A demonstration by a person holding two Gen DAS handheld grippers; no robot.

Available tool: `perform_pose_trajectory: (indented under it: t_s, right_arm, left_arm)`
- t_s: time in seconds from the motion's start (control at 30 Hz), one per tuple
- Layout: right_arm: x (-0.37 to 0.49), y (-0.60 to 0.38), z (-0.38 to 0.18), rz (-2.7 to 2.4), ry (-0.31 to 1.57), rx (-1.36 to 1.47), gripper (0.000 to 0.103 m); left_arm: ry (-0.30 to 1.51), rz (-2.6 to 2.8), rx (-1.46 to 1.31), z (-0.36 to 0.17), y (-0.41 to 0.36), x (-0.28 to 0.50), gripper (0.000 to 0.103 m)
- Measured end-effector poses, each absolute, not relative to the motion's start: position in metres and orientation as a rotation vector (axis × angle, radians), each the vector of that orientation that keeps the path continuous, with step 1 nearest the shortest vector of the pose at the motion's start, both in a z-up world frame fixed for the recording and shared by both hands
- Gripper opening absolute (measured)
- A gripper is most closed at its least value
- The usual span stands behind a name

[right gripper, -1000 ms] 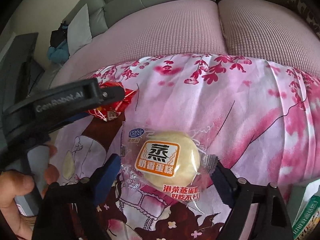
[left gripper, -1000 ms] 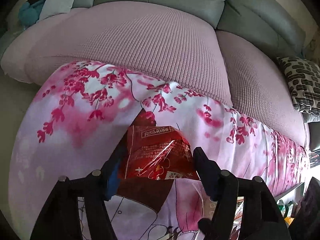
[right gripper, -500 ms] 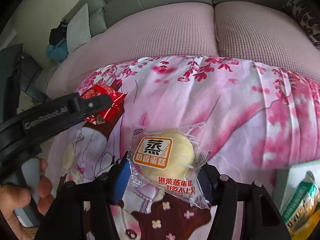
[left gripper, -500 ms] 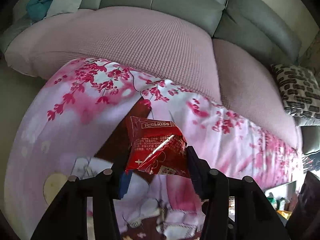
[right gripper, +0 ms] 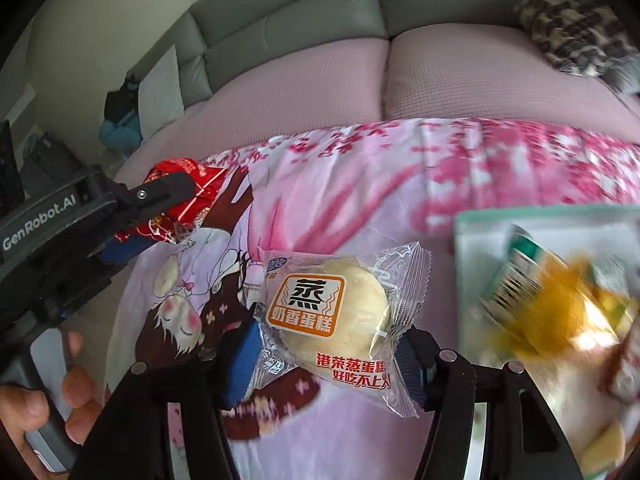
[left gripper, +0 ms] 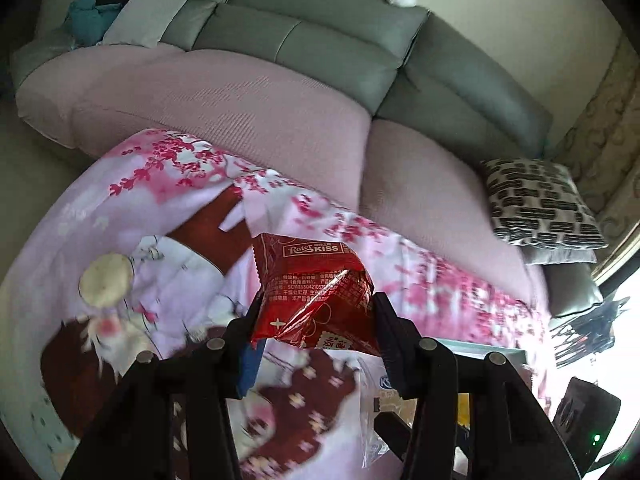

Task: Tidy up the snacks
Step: 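Carry the red candy bag and steamed cake over the tray with both tools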

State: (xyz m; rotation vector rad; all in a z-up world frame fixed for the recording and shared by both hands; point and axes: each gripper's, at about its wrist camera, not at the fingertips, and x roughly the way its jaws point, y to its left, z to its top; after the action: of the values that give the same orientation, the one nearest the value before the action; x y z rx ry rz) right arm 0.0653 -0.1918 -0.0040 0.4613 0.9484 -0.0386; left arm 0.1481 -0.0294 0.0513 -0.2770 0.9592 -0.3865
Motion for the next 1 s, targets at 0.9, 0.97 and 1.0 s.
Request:
perform_pose_trajectory:
  t_s: [0.9,0.97,1.0]
  right_arm:
    - [-0.092,-0.319,0.021,-0.392,0.752,0.652,0.064]
    - [-0.097,-0.328,0.022,-0.438,0.75,0.642,0.064]
    - [-0.1,-0.332,0.022,-0.457,0.75,0.638,0.064]
  left_arm:
    - [0.935,-0.639,-0.143,0.067,-0.134,0.037,0.052]
    - [0.943,-0.651,-0.137,0.065,-0.138,0.035,0.052]
    - [0.95,-0.656,-0.132,0.063,-0.141,0.034,0.052]
